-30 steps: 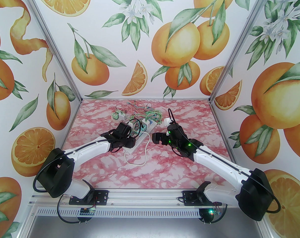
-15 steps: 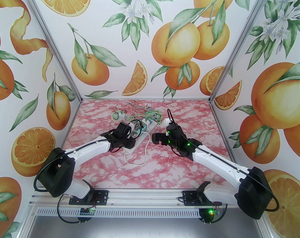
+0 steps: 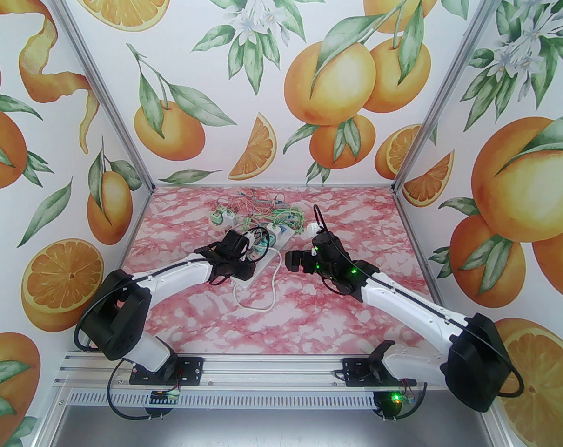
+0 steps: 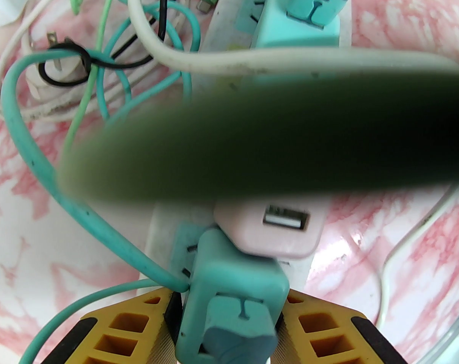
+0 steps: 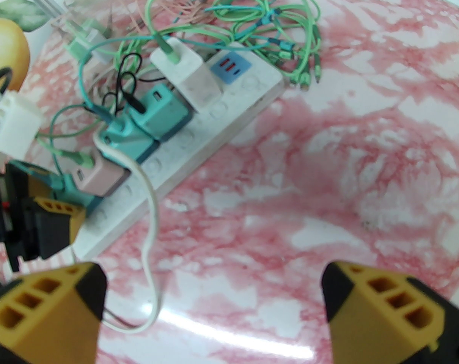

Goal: Pull the plug off the socket

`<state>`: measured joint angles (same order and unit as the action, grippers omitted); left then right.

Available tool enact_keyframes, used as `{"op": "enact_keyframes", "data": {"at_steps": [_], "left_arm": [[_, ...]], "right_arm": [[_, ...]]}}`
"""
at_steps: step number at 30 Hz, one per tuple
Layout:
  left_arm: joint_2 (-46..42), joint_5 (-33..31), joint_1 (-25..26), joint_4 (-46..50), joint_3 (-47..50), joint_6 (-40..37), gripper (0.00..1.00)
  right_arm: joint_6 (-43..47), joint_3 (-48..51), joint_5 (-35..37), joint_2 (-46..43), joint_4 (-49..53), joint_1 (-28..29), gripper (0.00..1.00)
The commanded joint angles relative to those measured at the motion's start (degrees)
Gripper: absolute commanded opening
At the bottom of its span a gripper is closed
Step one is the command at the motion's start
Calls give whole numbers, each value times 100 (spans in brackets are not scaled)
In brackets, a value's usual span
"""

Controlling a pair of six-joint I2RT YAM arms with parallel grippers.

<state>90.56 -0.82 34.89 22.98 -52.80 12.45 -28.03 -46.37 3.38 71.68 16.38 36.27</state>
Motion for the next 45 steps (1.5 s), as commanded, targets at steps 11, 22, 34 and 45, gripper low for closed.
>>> {"op": "enact_keyframes", "data": {"at_steps": [11,22,34,45], "left_arm": [[227,-225,-7,-48,-258,-262,23],[151,-37,197,-16,-218,277,23],[473,-73,604,135,-733,1174,24],[671,-124,716,146,-873,1238,24]], "right_arm": [[-155,-211,-794,345,-229,51,100],[-1009,-791,-924,1496,-302,-618,100],[-1997,-1021,-2850,3011,-1694,-1483,54],[-2848,-625,-3680,3592,-2934,-1218,45]]}}
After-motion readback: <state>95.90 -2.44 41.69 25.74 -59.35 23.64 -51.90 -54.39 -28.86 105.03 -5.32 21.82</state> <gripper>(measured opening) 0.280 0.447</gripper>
